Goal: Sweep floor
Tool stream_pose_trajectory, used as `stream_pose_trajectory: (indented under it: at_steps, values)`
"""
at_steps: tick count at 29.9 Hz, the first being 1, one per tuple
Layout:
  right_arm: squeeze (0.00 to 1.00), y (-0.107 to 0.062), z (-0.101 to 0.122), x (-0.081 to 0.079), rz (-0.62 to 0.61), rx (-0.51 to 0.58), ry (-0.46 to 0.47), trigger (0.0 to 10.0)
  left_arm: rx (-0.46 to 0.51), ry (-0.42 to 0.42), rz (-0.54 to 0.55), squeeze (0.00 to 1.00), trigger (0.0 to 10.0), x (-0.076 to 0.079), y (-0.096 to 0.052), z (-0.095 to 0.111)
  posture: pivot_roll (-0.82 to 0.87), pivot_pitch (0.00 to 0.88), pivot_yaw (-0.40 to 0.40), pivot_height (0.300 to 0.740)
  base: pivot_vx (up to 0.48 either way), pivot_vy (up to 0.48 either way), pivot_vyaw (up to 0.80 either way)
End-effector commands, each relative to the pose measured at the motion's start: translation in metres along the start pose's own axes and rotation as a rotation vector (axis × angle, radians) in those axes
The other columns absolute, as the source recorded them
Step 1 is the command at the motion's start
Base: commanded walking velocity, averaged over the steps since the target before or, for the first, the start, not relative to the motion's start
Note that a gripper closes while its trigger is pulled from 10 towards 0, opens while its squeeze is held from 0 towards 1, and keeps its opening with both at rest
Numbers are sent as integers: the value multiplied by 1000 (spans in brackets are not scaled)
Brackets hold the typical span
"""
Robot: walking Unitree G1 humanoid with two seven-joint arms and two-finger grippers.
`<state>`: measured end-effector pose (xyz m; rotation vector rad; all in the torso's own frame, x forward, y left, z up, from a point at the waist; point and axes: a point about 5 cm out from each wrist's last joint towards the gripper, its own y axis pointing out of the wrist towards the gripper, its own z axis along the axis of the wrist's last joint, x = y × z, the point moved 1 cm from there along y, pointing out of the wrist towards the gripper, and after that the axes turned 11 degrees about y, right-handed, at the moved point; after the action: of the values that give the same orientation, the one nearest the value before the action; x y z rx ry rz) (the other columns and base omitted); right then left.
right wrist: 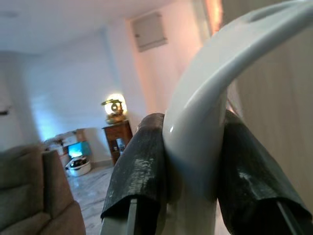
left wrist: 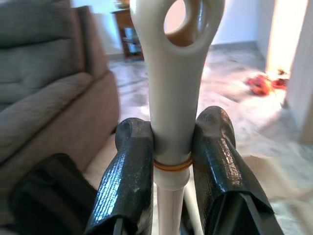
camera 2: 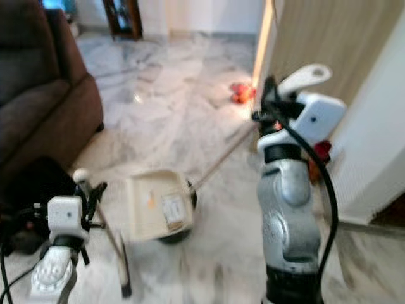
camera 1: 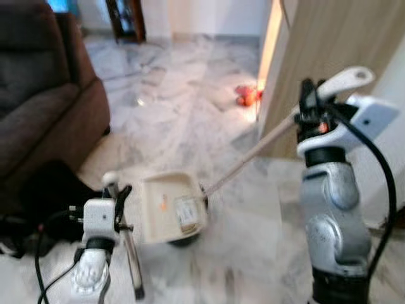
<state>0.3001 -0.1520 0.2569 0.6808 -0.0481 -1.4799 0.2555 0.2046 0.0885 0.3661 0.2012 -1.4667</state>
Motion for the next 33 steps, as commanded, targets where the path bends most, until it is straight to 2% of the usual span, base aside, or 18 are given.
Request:
stream_pose_trajectory:
  at_steps: [1, 8, 16, 33]
  values:
    - [0, 3, 11, -15, 55, 56, 56, 10000, 27, 27, 17, 0, 10000, -8, 1, 4, 98, 50, 0, 740, 259, 0, 0]
    - [0, 3, 10, -15, 62, 48, 57, 10000, 26, 25, 20, 0, 10000, -8, 1, 4, 103, 64, -2, 740, 288, 0, 58]
    - [0, 4, 9, -17, 71, 46, 61, 10000, 26, 25, 28, 0, 10000, -9, 1, 5, 107, 69, -5, 740, 312, 0, 742]
    - [0, 4, 9, -17, 61, 41, 72, 10000, 22, 21, 31, 0, 10000, -10, 0, 4, 109, 84, -5, 740, 298, 0, 0]
